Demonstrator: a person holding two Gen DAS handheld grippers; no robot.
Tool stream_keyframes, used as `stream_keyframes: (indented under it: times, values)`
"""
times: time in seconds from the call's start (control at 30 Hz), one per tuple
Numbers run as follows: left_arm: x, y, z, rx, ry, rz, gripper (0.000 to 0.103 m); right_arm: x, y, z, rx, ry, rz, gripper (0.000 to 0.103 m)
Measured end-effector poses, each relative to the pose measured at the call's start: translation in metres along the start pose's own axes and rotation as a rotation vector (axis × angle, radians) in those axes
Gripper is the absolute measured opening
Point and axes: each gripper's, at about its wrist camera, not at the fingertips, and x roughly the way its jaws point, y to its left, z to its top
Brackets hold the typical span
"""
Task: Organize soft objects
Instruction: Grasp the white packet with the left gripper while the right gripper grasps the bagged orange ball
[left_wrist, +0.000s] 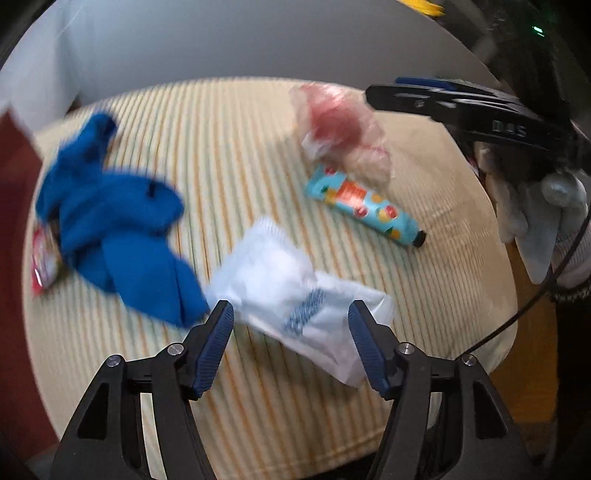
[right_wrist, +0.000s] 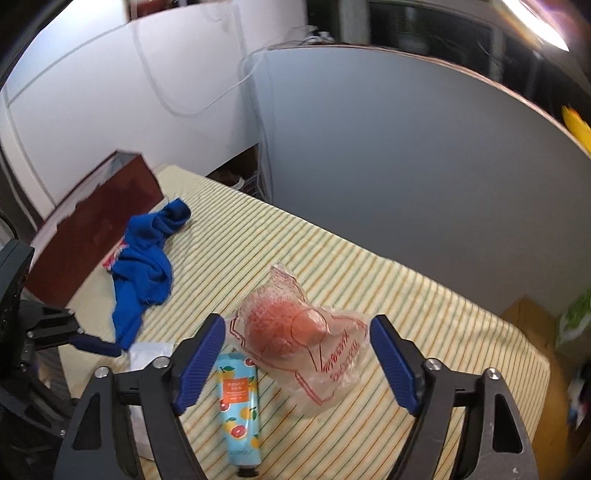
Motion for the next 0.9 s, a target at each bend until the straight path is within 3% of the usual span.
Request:
stream_keyframes:
  times: [0.07,0.13,0.3,0.5,0.7,0.83,0.9]
  values:
    - [0.011,0.001,-0.005,-0.058,0.032,-0.01,0.064,0.006,0.005,0.002,-0.049,0.014,0.007,0.086]
    - [0.009,0.0,-0.008,-0.064,0.003,0.006,0.069,0.013,0.01,0.004,-0.095,0.032,0.001,0.086]
    - [0.018,-0.011,0.005,-0.097,-0.018,0.057,0.069,0.036,0.015,0.005,-0.155,0.085,-0.03,0.086]
    - [0.029,-0.042,0.014,0.009,-0.046,0.207,0.069,0.055,0.015,0.003,-0.171,0.124,-0.036,0.086]
    - [0.036,-0.073,0.006,0.102,-0.1,0.299,0.07,0.061,0.01,0.002,-0.15,0.134,-0.018,0.086]
    - [0.033,-0.081,0.0,0.126,-0.134,0.306,0.07,0.062,0.01,0.0,-0.139,0.133,-0.006,0.086]
    - [0.031,-0.08,-0.005,0.13,-0.144,0.29,0.065,0.063,0.01,-0.001,-0.129,0.138,0.004,0.086]
